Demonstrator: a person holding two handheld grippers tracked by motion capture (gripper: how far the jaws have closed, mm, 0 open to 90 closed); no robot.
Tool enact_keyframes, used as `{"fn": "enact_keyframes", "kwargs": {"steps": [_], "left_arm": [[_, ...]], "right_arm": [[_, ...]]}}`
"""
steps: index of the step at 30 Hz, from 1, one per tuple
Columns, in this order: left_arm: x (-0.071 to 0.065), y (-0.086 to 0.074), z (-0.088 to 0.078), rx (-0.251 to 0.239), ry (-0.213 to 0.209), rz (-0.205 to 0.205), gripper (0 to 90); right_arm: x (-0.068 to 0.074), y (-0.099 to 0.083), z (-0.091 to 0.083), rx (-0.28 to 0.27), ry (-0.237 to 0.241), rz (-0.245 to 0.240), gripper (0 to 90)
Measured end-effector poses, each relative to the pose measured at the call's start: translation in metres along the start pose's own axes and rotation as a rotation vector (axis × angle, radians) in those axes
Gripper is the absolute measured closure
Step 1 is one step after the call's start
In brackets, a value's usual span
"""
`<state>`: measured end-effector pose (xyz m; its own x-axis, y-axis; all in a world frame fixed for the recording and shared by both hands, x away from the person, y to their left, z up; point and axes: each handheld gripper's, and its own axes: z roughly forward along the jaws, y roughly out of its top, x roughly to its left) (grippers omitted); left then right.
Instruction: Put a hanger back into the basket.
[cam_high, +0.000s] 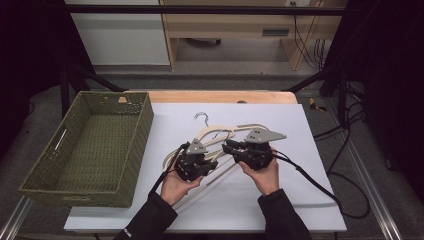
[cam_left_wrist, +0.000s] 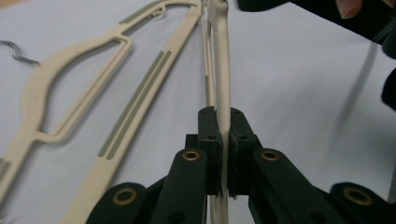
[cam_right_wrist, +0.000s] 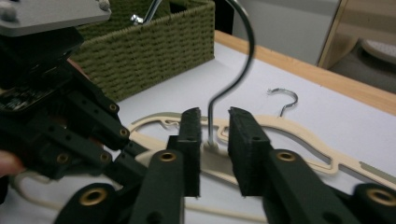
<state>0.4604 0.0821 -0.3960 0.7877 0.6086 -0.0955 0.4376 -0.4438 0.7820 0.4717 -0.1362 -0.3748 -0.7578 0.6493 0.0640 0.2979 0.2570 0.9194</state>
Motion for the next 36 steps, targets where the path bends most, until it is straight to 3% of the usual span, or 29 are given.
{"fn": "enact_keyframes", "kwargs": {"steps": [3, 8, 15, 21, 24, 28, 33, 36], "left_arm": [[-0.004, 0.003, -0.013, -0.03, 0.01, 0.006, 86.4], [-0.009, 0.013, -0.038, -0.069, 0.052, 0.029, 86.3], [-0.002, 0.029, -0.084, -0.124, 0.08, 0.069, 86.3], [0.018, 0.04, -0.128, -0.15, 0.134, 0.083, 86.3], [0.031, 0.041, -0.147, -0.167, 0.152, 0.069, 86.2], [0.049, 0.04, -0.17, -0.168, 0.165, 0.067, 86.2], [0.074, 0.038, -0.196, -0.168, 0.214, 0.075, 86.2], [0.091, 0.035, -0.212, -0.178, 0.231, 0.059, 86.2]], "right_arm": [[-0.001, -0.008, -0.024, -0.069, 0.009, 0.001, 59.9], [-0.006, -0.021, -0.054, -0.127, -0.002, 0.032, 44.0], [-0.013, -0.041, -0.075, -0.116, -0.043, 0.068, 22.7], [-0.017, -0.051, -0.086, -0.096, -0.109, 0.084, 10.7], [-0.019, -0.052, -0.089, -0.101, -0.125, 0.096, 7.2], [-0.019, -0.052, -0.091, -0.096, -0.141, 0.089, 5.7], [-0.02, -0.052, -0.093, -0.099, -0.148, 0.084, 5.1], [-0.02, -0.052, -0.095, -0.1, -0.152, 0.086, 5.0]]}}
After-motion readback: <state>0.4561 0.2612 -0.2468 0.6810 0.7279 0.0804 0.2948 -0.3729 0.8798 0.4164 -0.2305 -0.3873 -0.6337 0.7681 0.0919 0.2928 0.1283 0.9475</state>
